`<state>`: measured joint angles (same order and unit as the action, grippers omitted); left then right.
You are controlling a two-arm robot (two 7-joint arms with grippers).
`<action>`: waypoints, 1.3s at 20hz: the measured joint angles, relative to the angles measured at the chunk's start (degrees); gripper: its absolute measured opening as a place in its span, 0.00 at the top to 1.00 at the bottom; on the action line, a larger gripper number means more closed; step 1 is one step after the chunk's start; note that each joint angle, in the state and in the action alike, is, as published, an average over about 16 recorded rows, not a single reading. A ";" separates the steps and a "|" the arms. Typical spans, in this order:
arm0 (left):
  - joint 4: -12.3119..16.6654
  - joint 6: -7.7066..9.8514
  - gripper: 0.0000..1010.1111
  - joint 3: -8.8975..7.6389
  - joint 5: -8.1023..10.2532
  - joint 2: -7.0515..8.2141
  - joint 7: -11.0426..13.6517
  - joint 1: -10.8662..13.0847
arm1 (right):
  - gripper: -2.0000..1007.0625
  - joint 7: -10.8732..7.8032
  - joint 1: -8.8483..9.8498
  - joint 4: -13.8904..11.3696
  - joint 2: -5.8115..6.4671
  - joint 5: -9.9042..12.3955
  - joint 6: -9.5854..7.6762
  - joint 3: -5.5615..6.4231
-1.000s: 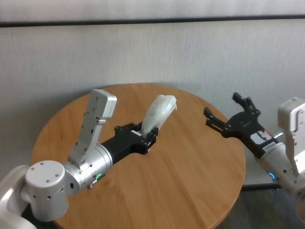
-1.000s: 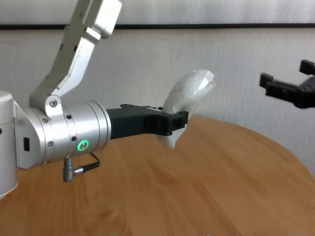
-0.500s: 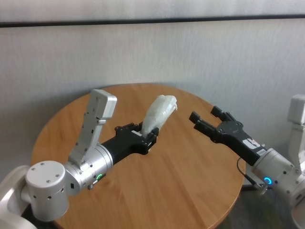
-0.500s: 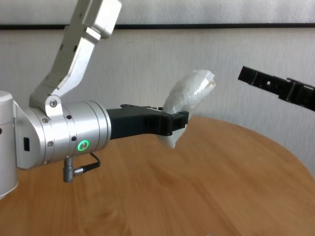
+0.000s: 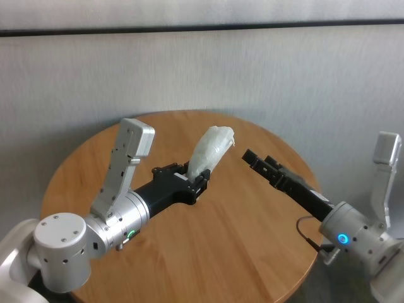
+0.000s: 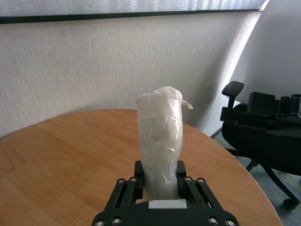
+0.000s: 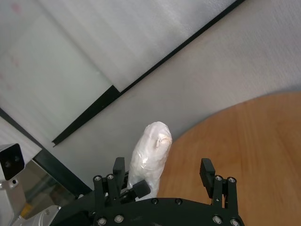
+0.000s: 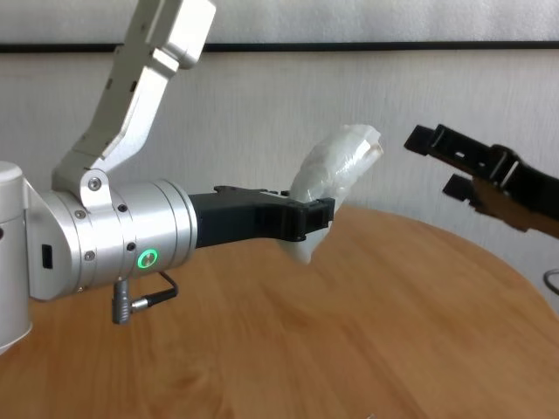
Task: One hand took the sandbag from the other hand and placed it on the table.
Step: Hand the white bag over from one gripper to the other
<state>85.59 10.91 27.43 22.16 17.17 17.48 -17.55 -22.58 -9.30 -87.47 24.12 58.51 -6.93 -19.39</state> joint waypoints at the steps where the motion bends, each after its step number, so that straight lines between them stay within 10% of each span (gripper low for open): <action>1: 0.00 0.00 0.59 0.00 0.00 0.00 0.00 0.00 | 0.01 -0.07 -0.24 0.39 -0.34 0.79 -0.53 -0.12; 26: -0.01 0.02 0.59 0.01 0.04 0.00 0.00 0.00 | 0.01 -2.16 -10.80 12.23 -5.03 5.36 -4.07 -7.35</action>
<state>85.57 10.93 27.44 22.20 17.18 17.48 -17.55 -24.73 -20.10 -75.24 19.10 63.87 -10.99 -26.74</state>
